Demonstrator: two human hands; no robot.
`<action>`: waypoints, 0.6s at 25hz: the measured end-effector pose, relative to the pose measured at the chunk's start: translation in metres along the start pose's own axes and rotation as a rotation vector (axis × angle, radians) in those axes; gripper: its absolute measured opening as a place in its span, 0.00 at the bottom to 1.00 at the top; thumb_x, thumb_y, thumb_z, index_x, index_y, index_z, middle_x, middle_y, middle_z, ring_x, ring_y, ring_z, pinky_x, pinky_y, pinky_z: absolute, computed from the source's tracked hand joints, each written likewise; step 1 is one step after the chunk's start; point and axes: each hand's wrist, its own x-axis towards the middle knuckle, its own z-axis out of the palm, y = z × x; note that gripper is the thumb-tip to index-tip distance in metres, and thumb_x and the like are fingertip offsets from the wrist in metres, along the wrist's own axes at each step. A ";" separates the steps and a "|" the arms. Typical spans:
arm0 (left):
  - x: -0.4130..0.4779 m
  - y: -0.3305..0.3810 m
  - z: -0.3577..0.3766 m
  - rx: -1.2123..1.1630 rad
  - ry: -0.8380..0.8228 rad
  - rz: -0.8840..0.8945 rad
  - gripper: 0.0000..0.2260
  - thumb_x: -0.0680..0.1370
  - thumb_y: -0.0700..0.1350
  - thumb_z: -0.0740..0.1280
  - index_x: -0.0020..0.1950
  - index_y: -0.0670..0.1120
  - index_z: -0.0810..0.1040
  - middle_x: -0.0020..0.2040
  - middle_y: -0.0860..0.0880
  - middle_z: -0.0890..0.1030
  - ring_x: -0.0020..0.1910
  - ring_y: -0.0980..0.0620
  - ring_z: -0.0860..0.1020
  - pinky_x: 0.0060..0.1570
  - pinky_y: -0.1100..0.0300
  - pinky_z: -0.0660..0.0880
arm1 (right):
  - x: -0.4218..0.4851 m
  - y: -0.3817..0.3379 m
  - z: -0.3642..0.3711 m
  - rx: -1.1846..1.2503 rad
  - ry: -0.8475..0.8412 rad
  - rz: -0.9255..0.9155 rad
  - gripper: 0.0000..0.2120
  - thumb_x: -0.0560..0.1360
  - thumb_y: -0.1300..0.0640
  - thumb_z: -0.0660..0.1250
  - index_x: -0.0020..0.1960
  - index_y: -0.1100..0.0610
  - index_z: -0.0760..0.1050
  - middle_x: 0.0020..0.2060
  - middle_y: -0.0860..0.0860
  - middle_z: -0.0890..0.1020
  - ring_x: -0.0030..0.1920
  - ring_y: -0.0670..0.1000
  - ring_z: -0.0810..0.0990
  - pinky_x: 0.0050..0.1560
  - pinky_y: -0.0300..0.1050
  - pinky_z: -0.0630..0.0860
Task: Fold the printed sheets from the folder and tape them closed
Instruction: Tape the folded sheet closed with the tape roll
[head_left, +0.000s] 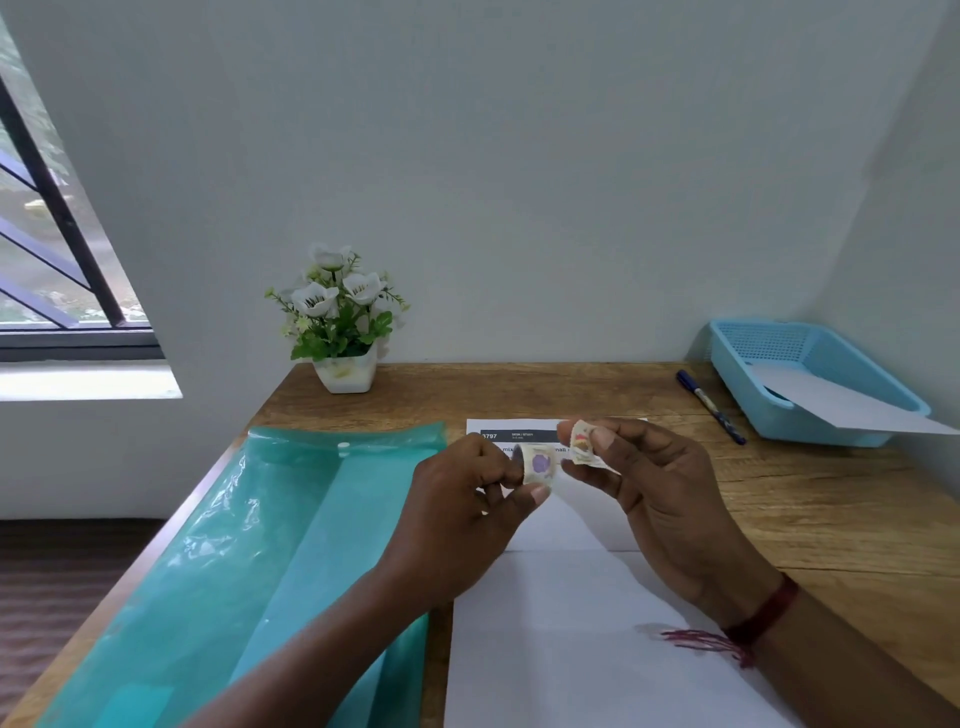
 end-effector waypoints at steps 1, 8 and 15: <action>0.000 -0.001 -0.001 0.054 0.006 0.039 0.12 0.74 0.56 0.70 0.37 0.50 0.79 0.39 0.56 0.77 0.38 0.53 0.77 0.34 0.50 0.77 | 0.000 -0.001 -0.001 0.012 -0.002 0.020 0.22 0.58 0.44 0.81 0.44 0.58 0.85 0.48 0.60 0.85 0.50 0.57 0.84 0.48 0.48 0.82; 0.016 -0.018 -0.023 0.236 0.169 -0.008 0.06 0.77 0.45 0.69 0.45 0.45 0.84 0.41 0.53 0.76 0.38 0.55 0.75 0.36 0.55 0.74 | 0.004 -0.018 -0.012 -0.084 0.077 0.100 0.12 0.59 0.56 0.77 0.41 0.60 0.83 0.42 0.59 0.86 0.39 0.53 0.84 0.41 0.46 0.83; 0.046 -0.030 -0.033 0.629 0.140 -0.172 0.09 0.79 0.43 0.64 0.54 0.43 0.83 0.47 0.47 0.77 0.39 0.49 0.75 0.36 0.59 0.67 | 0.018 -0.026 -0.038 -0.259 0.217 0.179 0.06 0.69 0.64 0.75 0.46 0.61 0.83 0.40 0.59 0.86 0.36 0.52 0.83 0.41 0.44 0.82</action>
